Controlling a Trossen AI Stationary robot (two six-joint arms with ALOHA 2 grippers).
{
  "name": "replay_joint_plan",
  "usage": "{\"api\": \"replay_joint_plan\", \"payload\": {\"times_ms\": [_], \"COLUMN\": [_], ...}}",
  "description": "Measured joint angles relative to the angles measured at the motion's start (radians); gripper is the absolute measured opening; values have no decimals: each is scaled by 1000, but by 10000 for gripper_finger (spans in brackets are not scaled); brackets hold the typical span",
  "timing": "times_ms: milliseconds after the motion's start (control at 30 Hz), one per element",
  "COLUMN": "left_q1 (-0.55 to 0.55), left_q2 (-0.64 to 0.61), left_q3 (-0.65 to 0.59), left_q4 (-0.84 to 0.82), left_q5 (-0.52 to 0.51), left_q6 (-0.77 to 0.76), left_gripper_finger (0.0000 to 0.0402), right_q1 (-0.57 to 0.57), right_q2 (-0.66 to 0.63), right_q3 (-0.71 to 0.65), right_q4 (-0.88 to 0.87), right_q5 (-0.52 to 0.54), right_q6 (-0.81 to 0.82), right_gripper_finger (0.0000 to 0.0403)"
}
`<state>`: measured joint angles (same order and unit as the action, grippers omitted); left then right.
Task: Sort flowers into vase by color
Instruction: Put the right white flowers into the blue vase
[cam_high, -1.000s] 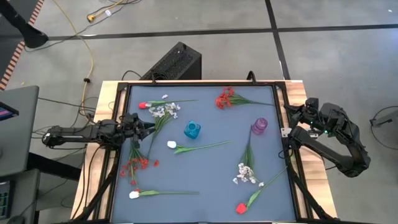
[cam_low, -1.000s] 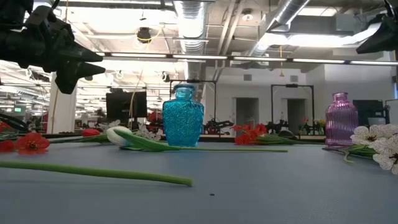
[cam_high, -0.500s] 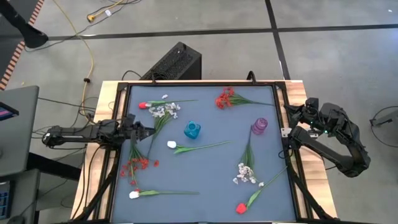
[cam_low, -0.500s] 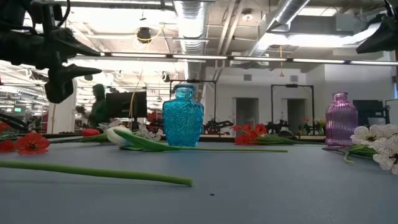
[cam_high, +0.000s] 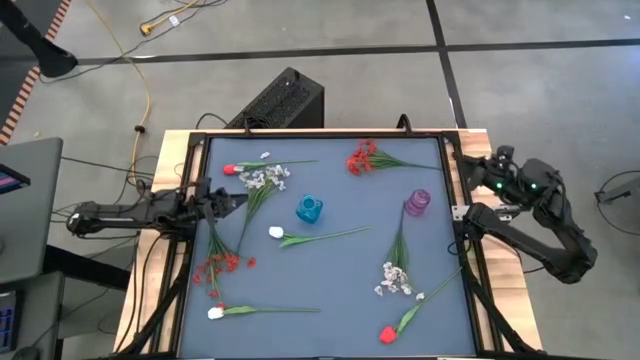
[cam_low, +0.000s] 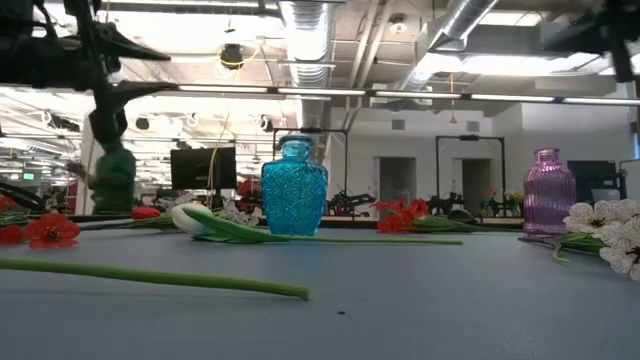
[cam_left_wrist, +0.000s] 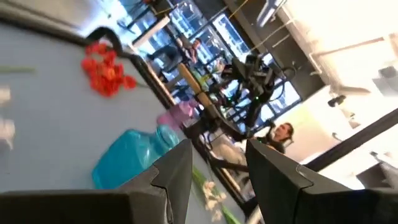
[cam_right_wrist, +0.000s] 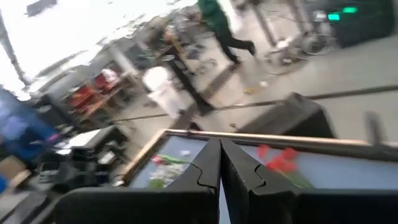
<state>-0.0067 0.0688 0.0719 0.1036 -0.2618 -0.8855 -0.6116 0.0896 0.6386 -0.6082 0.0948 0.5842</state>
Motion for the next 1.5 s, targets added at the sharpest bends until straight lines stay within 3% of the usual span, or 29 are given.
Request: {"api": "replay_joint_plan", "payload": {"times_ms": [167,367,500,700,833,1200,1500], "left_q1": [0,23,69,156,198,219,215], "left_q2": [126,338,471,635,722,801,793], "left_q3": [75,205,295,408,464,657,674], "left_q4": [0,0,-14,-16,-52,-296,-354], "left_q5": [5,38,110,283,339,305,301], "left_q6": [72,219,287,384,424,621,664], "left_gripper_finger": [139,139,139,139,139,139,139], "right_q1": [19,60,108,229,345,609,746], "right_q2": [151,327,427,581,695,1037,1284], "right_q3": [-12,-12,-10,57,135,400,598], "right_q4": [155,362,488,539,542,541,538], "right_q5": [-28,-143,-182,-220,-228,-228,-227], "right_q6": [-14,-6,10,18,6,-56,-185], "right_gripper_finger": [38,38,38,38,38,38,38]}}
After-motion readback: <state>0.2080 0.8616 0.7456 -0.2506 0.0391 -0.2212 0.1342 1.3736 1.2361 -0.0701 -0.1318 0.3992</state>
